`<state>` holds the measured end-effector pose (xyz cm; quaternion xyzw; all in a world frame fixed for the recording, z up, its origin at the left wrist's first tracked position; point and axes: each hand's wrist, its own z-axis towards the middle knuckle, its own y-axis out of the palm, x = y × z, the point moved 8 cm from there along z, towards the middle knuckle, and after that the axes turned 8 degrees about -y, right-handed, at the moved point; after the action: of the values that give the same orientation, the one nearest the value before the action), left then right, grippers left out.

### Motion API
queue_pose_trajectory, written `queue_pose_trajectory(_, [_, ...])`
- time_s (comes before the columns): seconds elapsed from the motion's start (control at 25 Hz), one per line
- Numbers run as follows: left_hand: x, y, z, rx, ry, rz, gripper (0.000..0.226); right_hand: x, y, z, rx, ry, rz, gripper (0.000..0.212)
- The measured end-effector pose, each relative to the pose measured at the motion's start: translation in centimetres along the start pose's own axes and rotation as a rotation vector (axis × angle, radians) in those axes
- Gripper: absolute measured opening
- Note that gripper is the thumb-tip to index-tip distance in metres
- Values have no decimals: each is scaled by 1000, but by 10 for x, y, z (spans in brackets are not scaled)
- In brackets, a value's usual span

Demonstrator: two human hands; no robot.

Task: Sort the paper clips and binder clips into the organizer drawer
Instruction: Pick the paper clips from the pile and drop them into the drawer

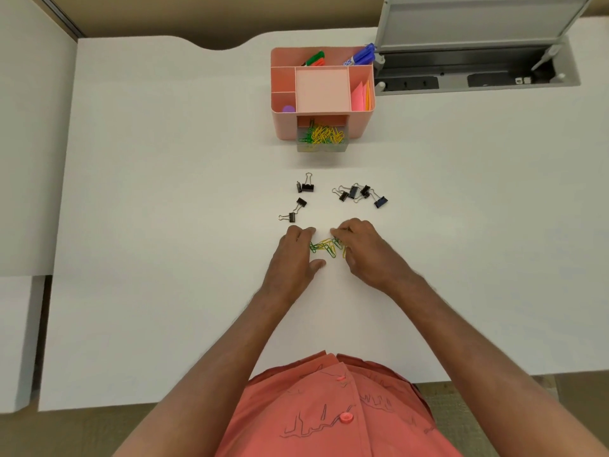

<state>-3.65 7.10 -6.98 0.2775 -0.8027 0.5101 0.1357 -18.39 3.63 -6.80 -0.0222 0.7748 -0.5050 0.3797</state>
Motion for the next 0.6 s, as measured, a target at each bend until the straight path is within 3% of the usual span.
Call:
queue_pose_trajectory(0.16, [11, 3, 4, -48, 17, 43, 74, 19, -11, -20, 164, 187, 337, 48])
queue_pose_trajectory(0.28, [15, 2, 9, -54, 19, 59, 64, 18, -2, -27, 104, 336, 250, 70])
queue_pose_trajectory(0.36, [15, 1, 11, -59, 16, 52, 53, 6, 7, -23, 67, 331, 186, 75])
queue_pose_trajectory(0.6, [24, 1, 20, -38, 37, 105, 17, -11, 10, -3, 169, 311, 190, 28])
